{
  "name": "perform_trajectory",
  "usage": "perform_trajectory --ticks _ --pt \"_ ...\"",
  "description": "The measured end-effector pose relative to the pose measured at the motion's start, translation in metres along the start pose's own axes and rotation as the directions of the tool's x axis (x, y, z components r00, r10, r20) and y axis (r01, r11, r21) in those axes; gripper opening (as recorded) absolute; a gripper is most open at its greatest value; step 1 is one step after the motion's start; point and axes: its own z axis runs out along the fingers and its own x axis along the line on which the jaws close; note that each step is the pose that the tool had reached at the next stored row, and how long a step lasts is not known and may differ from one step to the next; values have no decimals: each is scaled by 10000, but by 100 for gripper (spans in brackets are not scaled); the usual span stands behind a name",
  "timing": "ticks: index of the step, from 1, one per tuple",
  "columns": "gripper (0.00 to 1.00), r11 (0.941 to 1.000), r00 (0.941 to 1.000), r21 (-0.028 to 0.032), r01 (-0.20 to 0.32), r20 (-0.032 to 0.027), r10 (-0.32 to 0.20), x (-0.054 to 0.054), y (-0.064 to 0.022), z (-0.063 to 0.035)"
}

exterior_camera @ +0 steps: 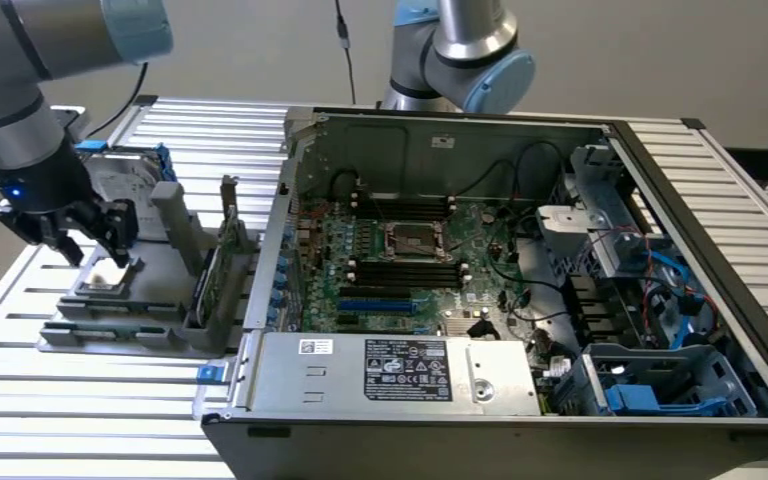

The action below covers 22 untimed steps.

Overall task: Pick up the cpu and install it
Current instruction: 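Pick up the cpu and move it towards the insertion slot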

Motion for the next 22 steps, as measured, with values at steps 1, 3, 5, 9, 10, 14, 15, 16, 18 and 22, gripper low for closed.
perform_trajectory --ticks 1,3,5,9,10,14,15,16,18,22 --pt "62 10000 10000 1 -1 -1 1 1 -2 18" --pt "62 10000 10000 2 -2 -1 2 0 -3 55" --pt "62 10000 10000 1 0 0 0 -1 -5 91" --pt "62 10000 10000 1 -1 -8 1 -1 -8 162" --pt "62 10000 10000 1 -1 -27 1 -1 -8 174" --pt "62 10000 9998 0 -8 -195 8 -2 -9 207" --pt "62 10000 9998 0 -8 -215 8 -2 -9 216" --pt "62 10000 9998 0 -9 -219 9 -2 -10 223" --pt "62 10000 9998 1 -8 -223 8 -3 -10 232" --pt "62 10000 9998 -1 -8 -221 8 -7 -10 236"
